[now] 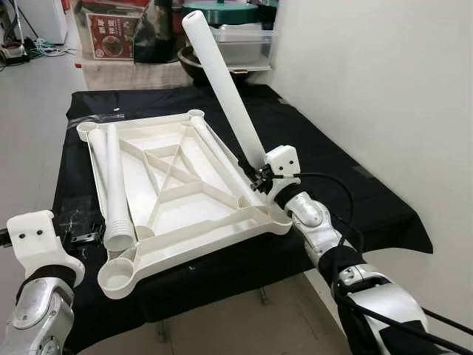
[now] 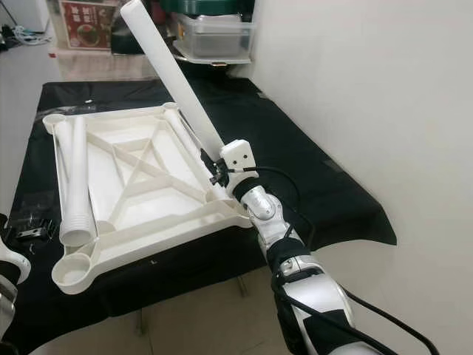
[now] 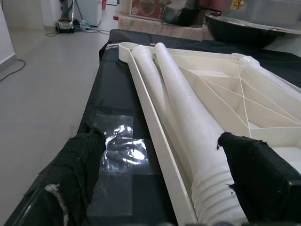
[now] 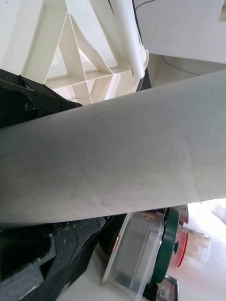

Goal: Building children table

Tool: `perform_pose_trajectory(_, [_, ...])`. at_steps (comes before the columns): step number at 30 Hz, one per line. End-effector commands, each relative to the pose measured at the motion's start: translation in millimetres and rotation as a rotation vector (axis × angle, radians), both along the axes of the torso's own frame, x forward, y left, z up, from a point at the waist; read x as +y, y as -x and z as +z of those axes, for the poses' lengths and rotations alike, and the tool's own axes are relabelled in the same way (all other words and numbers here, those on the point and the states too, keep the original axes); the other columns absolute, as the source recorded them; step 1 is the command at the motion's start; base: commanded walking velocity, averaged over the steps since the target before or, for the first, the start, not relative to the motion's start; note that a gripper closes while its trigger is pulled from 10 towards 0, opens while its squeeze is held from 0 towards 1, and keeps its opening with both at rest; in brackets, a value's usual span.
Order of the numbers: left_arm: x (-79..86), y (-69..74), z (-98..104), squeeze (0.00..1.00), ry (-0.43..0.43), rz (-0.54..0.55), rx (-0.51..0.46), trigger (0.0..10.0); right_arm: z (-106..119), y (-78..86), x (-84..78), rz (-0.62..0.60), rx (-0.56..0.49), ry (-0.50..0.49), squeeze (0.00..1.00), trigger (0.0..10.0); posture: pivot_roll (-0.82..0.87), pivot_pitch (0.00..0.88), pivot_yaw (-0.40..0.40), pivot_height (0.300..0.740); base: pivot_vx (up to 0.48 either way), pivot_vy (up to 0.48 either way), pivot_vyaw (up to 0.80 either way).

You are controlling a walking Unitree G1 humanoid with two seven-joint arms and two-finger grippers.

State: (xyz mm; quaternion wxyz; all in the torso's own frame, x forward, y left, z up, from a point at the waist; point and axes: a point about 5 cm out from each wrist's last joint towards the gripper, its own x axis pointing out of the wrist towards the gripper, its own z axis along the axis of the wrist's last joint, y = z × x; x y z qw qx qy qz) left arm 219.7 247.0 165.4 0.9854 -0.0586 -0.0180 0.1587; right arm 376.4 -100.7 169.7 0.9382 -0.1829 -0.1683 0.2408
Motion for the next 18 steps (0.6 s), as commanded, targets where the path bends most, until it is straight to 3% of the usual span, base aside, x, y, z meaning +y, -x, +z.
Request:
perform_pose_trajectory(1, [-4.7,-0.1,-2.4,0.00,0.005,-0.006,0.003,10.0,-27.9,6.2,-7.8,-0.039,0.096,0.026,0.00,10.0,0.19,0.000,-0.127,0.740,0.000,0.000,0.00])
perform_pose_trajectory(8, [-2.3,-0.7,-1.3,0.00,0.002,-0.006,0.002,10.0,-17.8,1.6,-23.2,-0.135,-0.006,0.121,0.00,10.0,0.18,0.000,-0.125,0.740,0.000,0.000,0.00])
perform_pose_trajectory(18, [-2.7,0.2,-2.6,0.00,0.005,-0.004,0.005,10.0,-15.9,-1.1,-37.1,-0.173,0.017,0.106,0.00,10.0,0.18,0.000,-0.123,0.740,0.000,0.000,0.00])
